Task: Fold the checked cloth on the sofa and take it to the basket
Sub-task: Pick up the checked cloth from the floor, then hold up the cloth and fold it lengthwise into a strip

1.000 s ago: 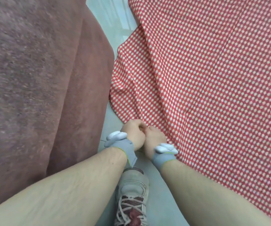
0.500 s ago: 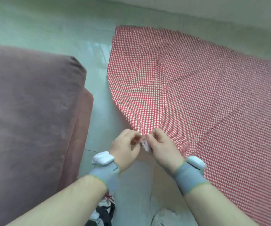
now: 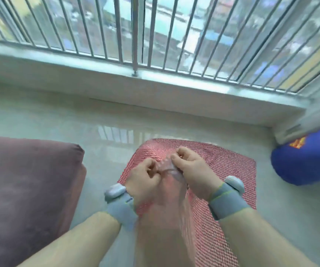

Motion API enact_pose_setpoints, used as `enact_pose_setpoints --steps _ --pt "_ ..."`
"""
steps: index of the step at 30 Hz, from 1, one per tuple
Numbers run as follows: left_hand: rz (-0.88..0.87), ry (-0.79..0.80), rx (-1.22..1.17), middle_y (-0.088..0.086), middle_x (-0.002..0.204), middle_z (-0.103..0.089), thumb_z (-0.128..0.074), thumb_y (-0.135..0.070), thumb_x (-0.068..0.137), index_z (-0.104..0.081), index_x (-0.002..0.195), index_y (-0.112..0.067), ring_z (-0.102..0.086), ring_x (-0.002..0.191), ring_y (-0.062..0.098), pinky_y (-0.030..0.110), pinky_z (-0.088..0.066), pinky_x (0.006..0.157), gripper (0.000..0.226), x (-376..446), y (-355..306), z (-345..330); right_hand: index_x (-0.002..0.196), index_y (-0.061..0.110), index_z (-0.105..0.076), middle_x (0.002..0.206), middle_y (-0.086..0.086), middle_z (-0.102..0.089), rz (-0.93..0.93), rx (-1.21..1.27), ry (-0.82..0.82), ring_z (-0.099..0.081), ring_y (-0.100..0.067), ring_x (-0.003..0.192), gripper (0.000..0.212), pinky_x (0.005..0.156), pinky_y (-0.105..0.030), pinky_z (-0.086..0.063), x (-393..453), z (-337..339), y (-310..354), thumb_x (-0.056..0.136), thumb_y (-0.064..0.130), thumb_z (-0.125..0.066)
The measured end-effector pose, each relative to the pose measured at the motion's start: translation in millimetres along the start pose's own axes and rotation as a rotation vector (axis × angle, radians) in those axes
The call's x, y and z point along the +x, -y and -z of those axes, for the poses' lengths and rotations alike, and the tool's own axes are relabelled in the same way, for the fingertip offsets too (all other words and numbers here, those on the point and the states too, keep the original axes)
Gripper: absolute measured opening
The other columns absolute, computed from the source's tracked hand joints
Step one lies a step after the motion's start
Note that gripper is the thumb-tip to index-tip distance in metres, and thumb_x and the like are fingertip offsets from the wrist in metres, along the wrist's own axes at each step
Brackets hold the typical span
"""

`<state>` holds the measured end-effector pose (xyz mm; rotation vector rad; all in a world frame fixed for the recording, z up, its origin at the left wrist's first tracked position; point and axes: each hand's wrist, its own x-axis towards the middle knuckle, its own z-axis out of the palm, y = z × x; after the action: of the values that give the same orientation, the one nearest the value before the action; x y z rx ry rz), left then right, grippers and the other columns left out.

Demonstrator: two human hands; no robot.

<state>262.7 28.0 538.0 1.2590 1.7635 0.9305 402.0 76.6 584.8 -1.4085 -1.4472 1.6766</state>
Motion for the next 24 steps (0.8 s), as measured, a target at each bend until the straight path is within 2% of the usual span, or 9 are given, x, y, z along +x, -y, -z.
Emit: enact_pose_setpoints --steps 3,6,7,9,13,17,19,21,24 --pt "-0.098 0.177 0.073 0.003 0.071 -0.064 -0.064 -0.033 0.079 -0.061 0.079 -0.016 -0.057 0.069 0.016 0.037 -0.048 0.070 0.018 -15 -40 14 0.068 0.017 -0.049 0.056 0.005 -0.047 0.086 -0.030 -0.053 -0.044 -0.012 0.051 0.030 0.049 -0.027 -0.036 -43 33 56 0.097 0.009 -0.052" --pt "-0.109 0.276 0.019 -0.014 0.055 -0.055 -0.064 -0.031 0.088 -0.059 0.066 -0.020 -0.046 0.054 -0.002 0.017 -0.039 0.057 0.025 -20 -56 30 0.072 0.014 -0.050 0.060 -0.002 -0.044 0.149 -0.024 -0.055 -0.040 -0.016 0.052 0.027 0.050 -0.031 -0.031 -68 60 95 0.098 0.006 -0.050" --pt "-0.122 0.250 -0.008 -0.015 0.056 -0.054 -0.062 -0.032 0.089 -0.060 0.067 -0.017 -0.046 0.054 -0.002 0.015 -0.037 0.056 0.027 -31 -78 40 0.073 0.014 -0.052 0.061 -0.003 -0.046 0.175 -0.021 -0.055 -0.042 -0.016 0.053 0.026 0.051 -0.031 -0.033 -89 71 118 0.098 0.007 -0.051" --pt "-0.125 0.218 -0.085 -0.002 0.064 -0.054 -0.059 -0.031 0.091 -0.062 0.073 -0.006 -0.048 0.062 0.009 0.025 -0.038 0.063 0.031 -27 -98 47 0.069 0.018 -0.060 0.062 -0.001 -0.052 0.185 -0.020 -0.021 -0.047 -0.014 0.053 0.029 0.051 -0.029 -0.038 -98 86 139 0.097 0.011 -0.055" --pt "-0.280 0.143 -0.142 0.006 0.067 -0.043 -0.057 -0.025 0.093 -0.057 0.076 -0.007 -0.039 0.061 0.016 0.031 -0.033 0.060 0.025 -47 -183 82 0.069 0.019 -0.061 0.063 0.000 -0.055 0.350 -0.113 -0.007 -0.049 -0.009 0.051 0.020 0.048 -0.023 -0.039 -139 112 193 0.077 0.029 -0.076" --pt "-0.498 0.240 -0.095 0.004 0.064 -0.045 -0.060 -0.028 0.091 -0.058 0.075 -0.007 -0.040 0.055 0.014 0.029 -0.036 0.053 0.026 -59 -261 103 0.108 0.022 -0.066 0.090 -0.001 -0.074 0.347 -0.380 0.061 -0.072 -0.017 0.078 0.066 0.070 -0.028 -0.057 -156 112 221 0.052 0.048 -0.091" --pt "-0.588 0.279 -0.059 -0.003 0.060 -0.048 -0.061 -0.028 0.090 -0.058 0.071 -0.015 -0.042 0.052 0.009 0.024 -0.038 0.050 0.023 -72 -299 106 0.106 0.031 -0.068 0.077 0.006 -0.072 0.403 -0.497 0.084 -0.068 -0.010 0.065 0.053 0.059 -0.020 -0.053 -168 104 235 0.060 0.048 -0.087" --pt "-0.615 0.340 -0.039 -0.005 0.060 -0.051 -0.063 -0.024 0.089 -0.059 0.073 -0.016 -0.045 0.051 0.006 0.022 -0.041 0.049 0.019 -84 -323 107 0.089 0.028 -0.074 0.058 0.006 -0.062 0.464 -0.524 0.096 -0.055 -0.008 0.049 0.020 0.046 -0.021 -0.045 -177 95 246 0.073 0.037 -0.081" --pt "-0.536 0.456 -0.133 0.004 0.075 -0.058 -0.067 -0.016 0.085 -0.062 0.089 -0.012 -0.052 0.063 0.014 0.032 -0.049 0.062 0.007 -91 -333 121 0.082 0.017 -0.075 0.063 -0.013 -0.063 0.496 -0.471 0.035 -0.053 -0.019 0.055 0.006 0.050 -0.032 -0.045 -188 94 264 0.081 0.023 -0.076"
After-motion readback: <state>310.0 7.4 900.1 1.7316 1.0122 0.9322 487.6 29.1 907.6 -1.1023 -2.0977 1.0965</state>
